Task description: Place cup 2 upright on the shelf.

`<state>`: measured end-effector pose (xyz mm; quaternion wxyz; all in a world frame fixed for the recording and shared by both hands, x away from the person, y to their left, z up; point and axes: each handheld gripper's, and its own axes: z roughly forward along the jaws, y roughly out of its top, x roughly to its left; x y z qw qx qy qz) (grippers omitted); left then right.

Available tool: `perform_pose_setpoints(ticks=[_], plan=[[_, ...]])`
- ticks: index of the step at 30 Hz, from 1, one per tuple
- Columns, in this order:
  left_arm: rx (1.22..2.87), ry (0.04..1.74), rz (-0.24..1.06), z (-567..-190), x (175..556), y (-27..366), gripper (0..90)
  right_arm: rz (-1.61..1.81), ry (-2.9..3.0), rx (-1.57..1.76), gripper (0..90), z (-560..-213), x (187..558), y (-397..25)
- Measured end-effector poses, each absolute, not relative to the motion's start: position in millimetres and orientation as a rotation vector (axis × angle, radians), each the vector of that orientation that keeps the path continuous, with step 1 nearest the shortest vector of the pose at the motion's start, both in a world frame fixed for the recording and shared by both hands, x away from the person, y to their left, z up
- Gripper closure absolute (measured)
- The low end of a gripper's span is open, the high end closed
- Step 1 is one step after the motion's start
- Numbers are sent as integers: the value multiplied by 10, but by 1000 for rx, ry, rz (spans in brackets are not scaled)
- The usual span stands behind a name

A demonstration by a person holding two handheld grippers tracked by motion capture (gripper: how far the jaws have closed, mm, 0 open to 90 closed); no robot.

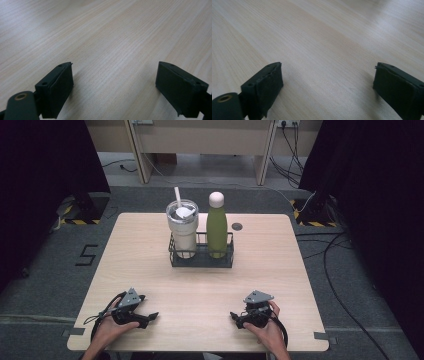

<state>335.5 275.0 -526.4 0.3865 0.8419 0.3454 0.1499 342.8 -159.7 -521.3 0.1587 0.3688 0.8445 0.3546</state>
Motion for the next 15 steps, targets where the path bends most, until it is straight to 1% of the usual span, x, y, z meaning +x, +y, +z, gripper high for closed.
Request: perform_pose_setpoints(ticks=[4,15], plan=[[2143,880,381,-5264,3355,2750,138,985,2425,1066,4,-5222,3433,-1585],[2143,879,381,-5264,3355,2750,138,983,2426,1066,4,-5223,3434,-1584]])
